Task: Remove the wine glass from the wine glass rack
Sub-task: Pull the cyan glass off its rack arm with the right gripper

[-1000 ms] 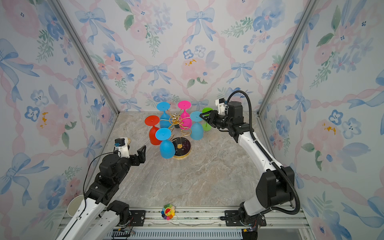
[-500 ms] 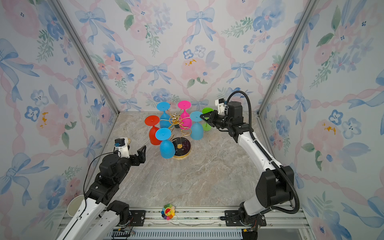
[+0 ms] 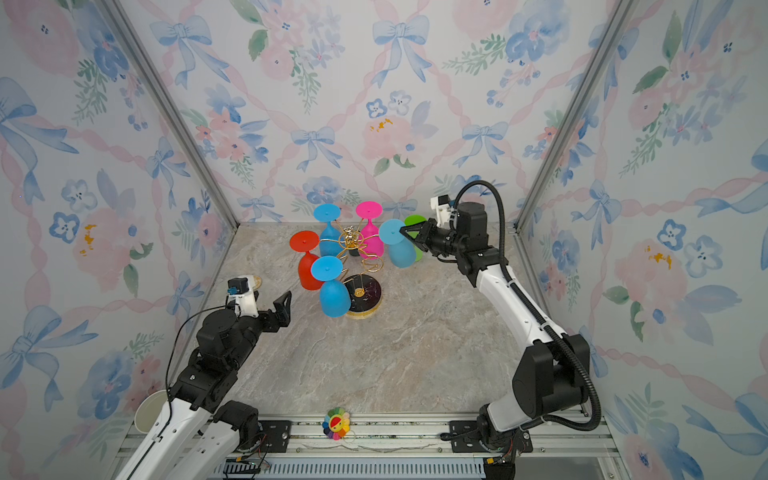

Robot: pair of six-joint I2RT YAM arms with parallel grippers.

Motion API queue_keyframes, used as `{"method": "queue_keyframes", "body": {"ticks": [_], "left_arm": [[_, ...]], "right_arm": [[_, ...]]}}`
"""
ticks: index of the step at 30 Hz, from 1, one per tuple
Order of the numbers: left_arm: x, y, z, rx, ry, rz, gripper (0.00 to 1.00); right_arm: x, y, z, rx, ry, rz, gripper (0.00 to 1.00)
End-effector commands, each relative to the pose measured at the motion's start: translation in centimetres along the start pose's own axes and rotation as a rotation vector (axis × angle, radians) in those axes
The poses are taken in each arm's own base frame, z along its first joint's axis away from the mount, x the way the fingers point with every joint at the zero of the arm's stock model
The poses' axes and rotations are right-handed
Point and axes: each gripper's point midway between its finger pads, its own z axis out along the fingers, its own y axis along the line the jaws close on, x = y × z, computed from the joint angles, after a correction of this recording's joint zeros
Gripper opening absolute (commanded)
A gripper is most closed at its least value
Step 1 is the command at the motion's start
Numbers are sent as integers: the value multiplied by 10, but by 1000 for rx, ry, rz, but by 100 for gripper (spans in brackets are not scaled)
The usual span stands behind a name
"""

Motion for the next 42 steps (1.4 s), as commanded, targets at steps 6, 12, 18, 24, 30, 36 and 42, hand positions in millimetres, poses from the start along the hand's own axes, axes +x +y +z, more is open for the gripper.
{"method": "queue_keyframes", "body": {"ticks": [6, 12, 18, 24, 30, 36, 42], "left_arm": [[-2, 1, -2, 5, -22, -17, 94], [-2, 0, -1, 11, -21, -17, 94], [-2, 0, -1, 9, -21, -17, 94], [-1, 0, -1, 12, -21, -18, 94], [-1, -1, -2, 16, -21, -21, 94], [0, -1, -1, 17, -19, -20, 94], [-1, -1, -1, 20, -21, -21, 94]], "right_arm": [[8, 13, -2, -49, 13, 6, 3], [7, 18, 1, -65, 15, 1, 2], [6, 22, 5, -75, 20, -3, 1], [6, 25, 9, -80, 28, -7, 0], [5, 25, 14, -80, 36, -13, 0], [9, 26, 19, -78, 51, -21, 0], [11, 28, 20, -81, 60, -32, 0]]}}
